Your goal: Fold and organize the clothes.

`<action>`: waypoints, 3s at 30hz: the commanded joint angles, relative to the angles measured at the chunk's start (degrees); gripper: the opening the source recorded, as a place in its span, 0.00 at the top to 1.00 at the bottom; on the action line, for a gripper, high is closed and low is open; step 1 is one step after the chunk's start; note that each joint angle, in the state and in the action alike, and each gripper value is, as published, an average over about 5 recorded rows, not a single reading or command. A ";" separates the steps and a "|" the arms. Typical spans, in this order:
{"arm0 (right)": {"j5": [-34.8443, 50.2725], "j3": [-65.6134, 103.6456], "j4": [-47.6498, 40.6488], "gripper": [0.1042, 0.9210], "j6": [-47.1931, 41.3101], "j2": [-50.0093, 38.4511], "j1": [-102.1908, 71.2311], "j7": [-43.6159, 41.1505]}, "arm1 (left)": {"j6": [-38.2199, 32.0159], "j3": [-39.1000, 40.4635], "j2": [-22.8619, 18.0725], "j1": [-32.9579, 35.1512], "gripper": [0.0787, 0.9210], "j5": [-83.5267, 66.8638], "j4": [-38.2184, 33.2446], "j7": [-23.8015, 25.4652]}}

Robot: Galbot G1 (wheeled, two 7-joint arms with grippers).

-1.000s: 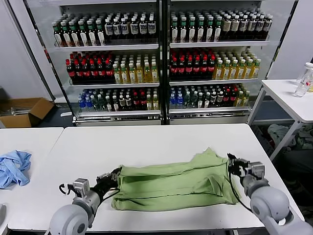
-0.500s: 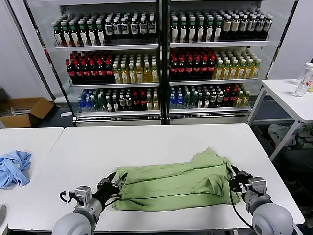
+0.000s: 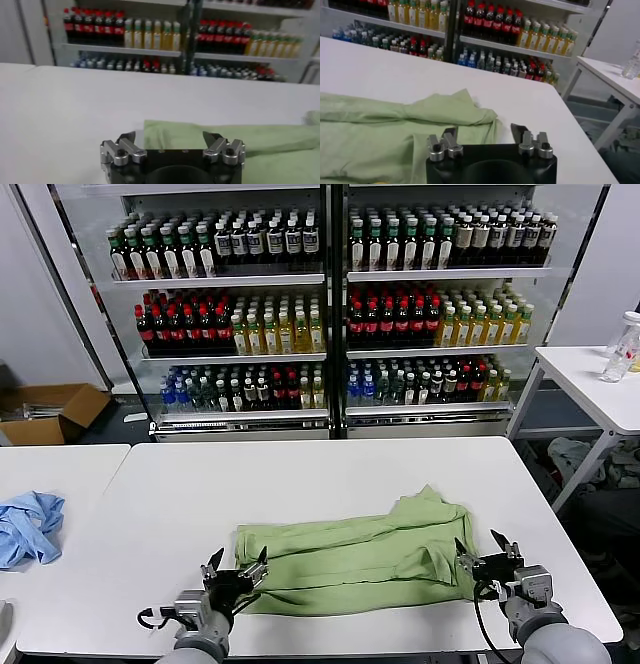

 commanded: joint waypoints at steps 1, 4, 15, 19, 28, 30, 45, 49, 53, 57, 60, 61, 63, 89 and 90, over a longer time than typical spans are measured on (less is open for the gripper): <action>-0.96 0.87 0.93 0.13 0.26 0.19 -1.80 -0.13 | -5.83 2.14 -8.07 -1.72 0.12 15.36 10.39 -4.04; -0.93 0.80 0.72 0.12 0.32 0.26 -1.64 -0.16 | -6.34 2.51 -8.92 -1.68 0.12 16.37 11.27 -4.60; -0.48 0.70 0.60 0.12 0.25 0.06 -0.81 -0.08 | -8.14 2.81 -10.66 -1.31 0.34 17.01 13.02 -4.93; -0.30 0.95 0.88 0.12 0.19 -0.01 -0.98 -0.06 | -8.92 2.59 -11.02 -0.99 0.47 16.51 13.29 -4.96; 0.92 2.44 2.13 0.12 0.17 -0.73 -1.76 0.13 | -8.64 -4.40 -5.87 -0.86 0.78 9.96 11.10 -3.97; 1.30 2.81 2.23 0.12 0.19 -0.97 -1.81 0.14 | -8.40 -8.46 -2.34 -1.12 0.85 6.89 10.63 -3.41; 2.73 2.03 1.73 0.12 0.33 -1.72 0.89 0.67 | -6.98 -37.43 23.15 -0.45 0.97 -20.50 10.22 1.37; 2.63 1.89 1.77 0.12 0.27 -1.78 0.82 0.81 | -4.02 -34.15 21.26 -0.33 0.97 -32.41 -1.98 2.03; 2.33 1.97 1.76 0.12 0.28 -1.63 0.21 0.88 | -2.02 -23.26 14.69 -1.12 0.97 -41.11 -12.14 1.72; 1.86 2.16 1.92 0.12 0.37 -1.34 -0.66 0.87 | -1.30 -11.25 7.17 -3.51 0.97 -44.29 -13.26 0.82; 1.60 2.49 2.03 0.12 0.43 -1.22 -1.27 0.85 | -1.14 -4.87 2.47 -7.07 0.97 -45.27 -9.96 0.10; 1.56 2.68 2.05 0.12 0.45 -1.22 -1.47 0.83 | -1.15 -3.30 1.24 -8.34 0.97 -45.55 -8.71 -0.31; 1.55 3.06 2.01 0.12 0.53 -1.27 -1.76 0.81 | -1.29 -0.74 -1.00 -10.92 0.97 -45.91 -6.19 -1.19; 1.98 3.09 0.31 0.12 1.16 -1.39 -0.87 0.46 | -2.02 4.14 1.61 -11.65 0.63 -11.09 -2.23 4.01; 1.97 2.93 0.21 0.12 1.16 -1.36 -0.73 0.47 | -1.99 2.58 1.84 -10.28 0.60 -11.34 -3.99 3.84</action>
